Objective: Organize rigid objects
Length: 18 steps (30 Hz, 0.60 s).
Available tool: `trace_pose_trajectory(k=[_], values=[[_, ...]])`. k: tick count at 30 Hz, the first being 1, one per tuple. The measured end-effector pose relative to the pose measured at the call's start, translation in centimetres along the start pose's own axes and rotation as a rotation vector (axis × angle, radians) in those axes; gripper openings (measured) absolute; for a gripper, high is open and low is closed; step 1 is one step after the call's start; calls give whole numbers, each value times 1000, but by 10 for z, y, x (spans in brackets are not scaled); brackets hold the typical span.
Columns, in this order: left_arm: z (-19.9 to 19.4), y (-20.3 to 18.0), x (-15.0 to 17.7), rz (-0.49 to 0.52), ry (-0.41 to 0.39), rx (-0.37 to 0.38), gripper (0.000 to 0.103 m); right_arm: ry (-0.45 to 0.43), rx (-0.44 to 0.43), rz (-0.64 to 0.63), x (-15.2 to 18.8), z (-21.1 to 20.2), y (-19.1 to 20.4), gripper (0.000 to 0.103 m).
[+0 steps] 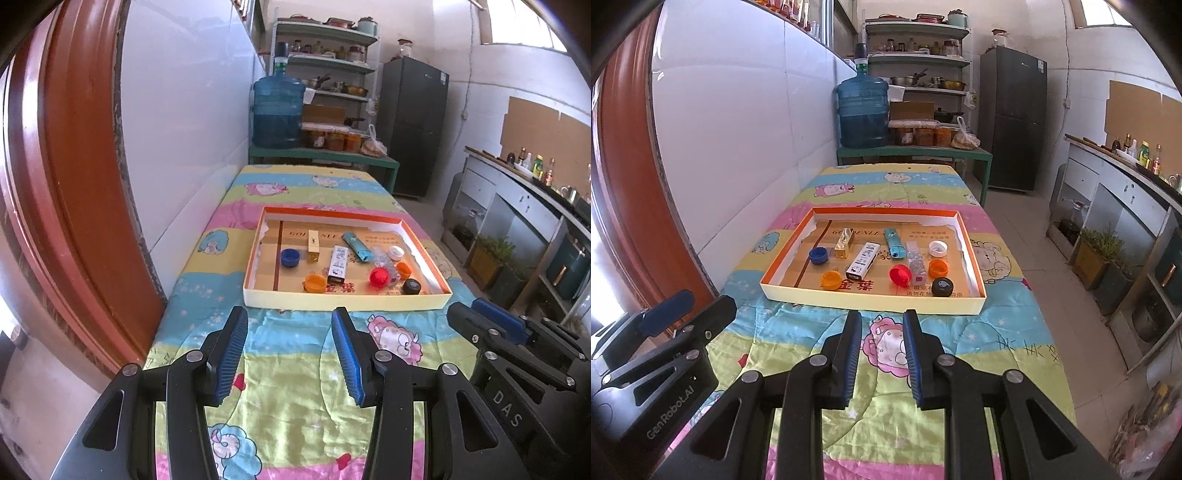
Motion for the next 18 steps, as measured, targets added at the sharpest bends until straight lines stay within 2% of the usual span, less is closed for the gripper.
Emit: trace_pose_trajectory(k=[18], values=[[1, -3, 1, 25, 1, -3, 49, 0, -2, 0, 0, -2, 0, 23]])
Point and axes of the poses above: each gripper's, at about its wrist camera, not at the fingertips, and z roughly the way its jaws point, y to its left, x to its underside, the point moved 6 cm from there along z, roughly the way its jaws point, and after that the axes turned 8 degrees about -y, right-handed, at the moved point
